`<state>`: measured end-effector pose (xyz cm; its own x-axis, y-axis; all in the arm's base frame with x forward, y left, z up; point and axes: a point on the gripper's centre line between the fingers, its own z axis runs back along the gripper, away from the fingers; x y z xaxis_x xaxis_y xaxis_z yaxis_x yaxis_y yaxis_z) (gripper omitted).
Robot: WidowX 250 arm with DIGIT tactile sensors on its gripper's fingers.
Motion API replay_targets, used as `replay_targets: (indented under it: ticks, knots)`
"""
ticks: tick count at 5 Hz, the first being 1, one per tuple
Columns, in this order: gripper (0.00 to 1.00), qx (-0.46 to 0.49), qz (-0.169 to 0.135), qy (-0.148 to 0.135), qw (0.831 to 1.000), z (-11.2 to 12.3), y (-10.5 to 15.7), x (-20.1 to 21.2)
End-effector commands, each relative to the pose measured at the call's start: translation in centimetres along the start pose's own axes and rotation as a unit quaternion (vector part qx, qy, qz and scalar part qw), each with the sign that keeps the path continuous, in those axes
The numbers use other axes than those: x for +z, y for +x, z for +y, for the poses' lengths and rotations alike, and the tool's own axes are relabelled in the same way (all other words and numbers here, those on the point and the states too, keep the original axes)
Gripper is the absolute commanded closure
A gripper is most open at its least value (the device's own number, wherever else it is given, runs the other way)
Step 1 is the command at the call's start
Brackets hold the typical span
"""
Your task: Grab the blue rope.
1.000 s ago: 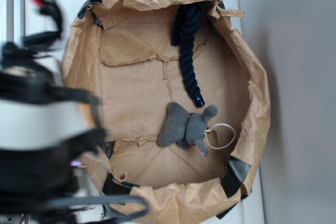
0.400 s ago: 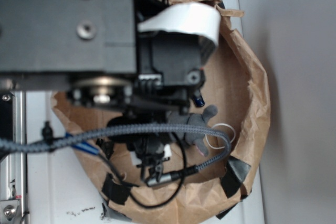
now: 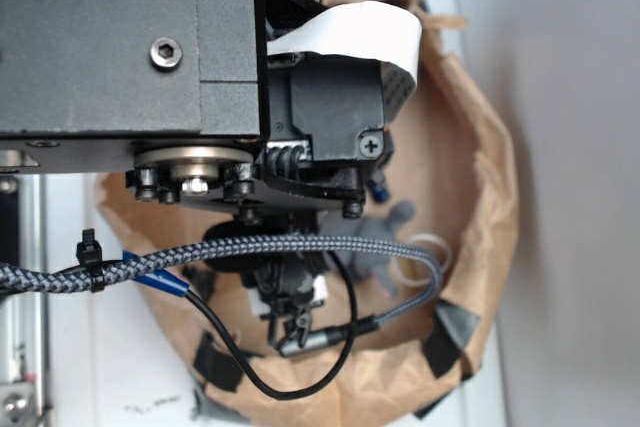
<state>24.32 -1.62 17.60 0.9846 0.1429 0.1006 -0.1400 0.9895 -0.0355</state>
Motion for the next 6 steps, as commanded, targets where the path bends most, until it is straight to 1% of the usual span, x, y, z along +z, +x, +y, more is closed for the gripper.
replay_targets:
  ticks: [1,2,3,4,6]
  knots:
    - [0.0,0.104,0.006,0.016,0.994,3.4,4.3,-5.6]
    - [0.0,0.178,0.003,0.023,0.984,4.1,4.7,-7.3]
    - [0.0,0.297,-0.038,0.018,0.954,5.1,3.6,-6.6]
    - [0.0,0.322,-0.035,0.02,0.946,5.6,4.1,-7.6]
    - [0.0,0.345,-0.051,0.027,0.937,6.5,4.5,-10.2]
